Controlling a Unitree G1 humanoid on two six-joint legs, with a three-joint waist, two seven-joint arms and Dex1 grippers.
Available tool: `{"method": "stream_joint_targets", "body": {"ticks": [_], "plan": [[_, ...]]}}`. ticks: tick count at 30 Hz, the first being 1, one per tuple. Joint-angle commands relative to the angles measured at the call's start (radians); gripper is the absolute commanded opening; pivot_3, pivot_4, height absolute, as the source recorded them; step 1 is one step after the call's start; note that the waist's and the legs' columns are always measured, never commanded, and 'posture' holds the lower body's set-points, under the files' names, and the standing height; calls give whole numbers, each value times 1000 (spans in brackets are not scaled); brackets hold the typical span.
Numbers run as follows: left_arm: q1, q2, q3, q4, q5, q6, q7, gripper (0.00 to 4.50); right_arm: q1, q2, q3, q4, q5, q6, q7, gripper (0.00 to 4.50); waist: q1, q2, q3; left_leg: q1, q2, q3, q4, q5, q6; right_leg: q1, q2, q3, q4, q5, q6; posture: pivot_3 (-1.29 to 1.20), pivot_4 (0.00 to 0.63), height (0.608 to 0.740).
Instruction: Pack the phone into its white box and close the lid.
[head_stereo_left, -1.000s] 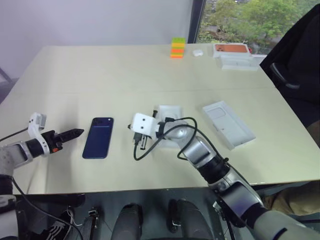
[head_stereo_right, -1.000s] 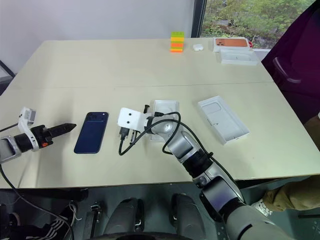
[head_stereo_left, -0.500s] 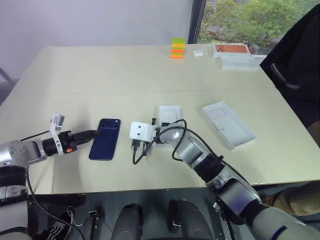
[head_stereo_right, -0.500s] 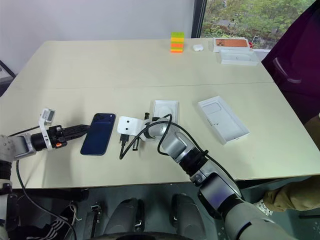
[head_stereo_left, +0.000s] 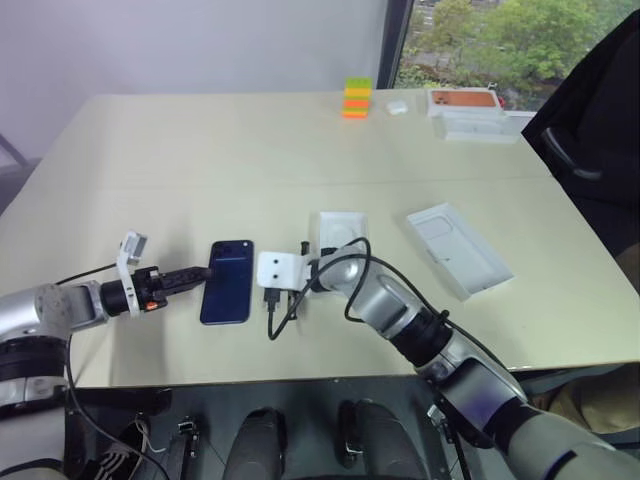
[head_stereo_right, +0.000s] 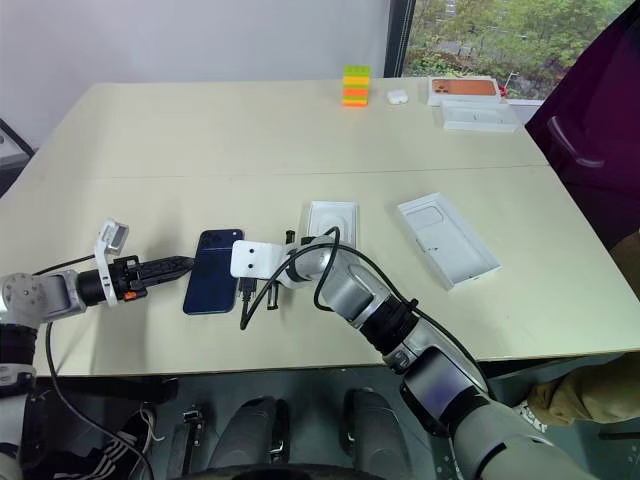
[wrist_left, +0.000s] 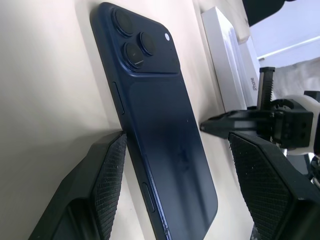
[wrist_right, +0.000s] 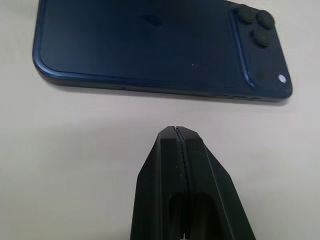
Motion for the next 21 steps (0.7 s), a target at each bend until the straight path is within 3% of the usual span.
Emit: {"method": "stream_joint_targets", "body": {"ticks": [1,8,13,16,21], "plan": [[32,-38,-58,-12,23,27,30,3437,-9,18,36,14,-15,6,8,27,0,0,0,0,0,0,0,0,0,0,0,0,0,0,0,0,150,740],[52,-89,-59,-95,44,49,133,3437,-21,55,52,43,-38,12,-16,27,0,3,-11,1,0,0,0,0,0,1,0,0,0,0,0,0,150,740],[91,-120,-14,-235,-2,162,238,3437,-23,50,35,63,-42,2,-27,27,0,5,-17,5,0,-2,0,0,0,6,-1,0,0,-1,1,0,150,740],[107,-80,-121,-306,23,208,244,3437,-23,52,34,67,-40,-13,-28,27,-3,5,-18,6,0,-3,-1,0,0,6,-1,0,-1,-1,2,0,150,740],[96,-141,-61,-302,-21,228,263,3437,-21,59,37,70,-41,-26,-31,27,-1,9,-20,10,-1,-2,-3,-1,2,8,-1,2,-2,-2,3,0,150,740]]}}
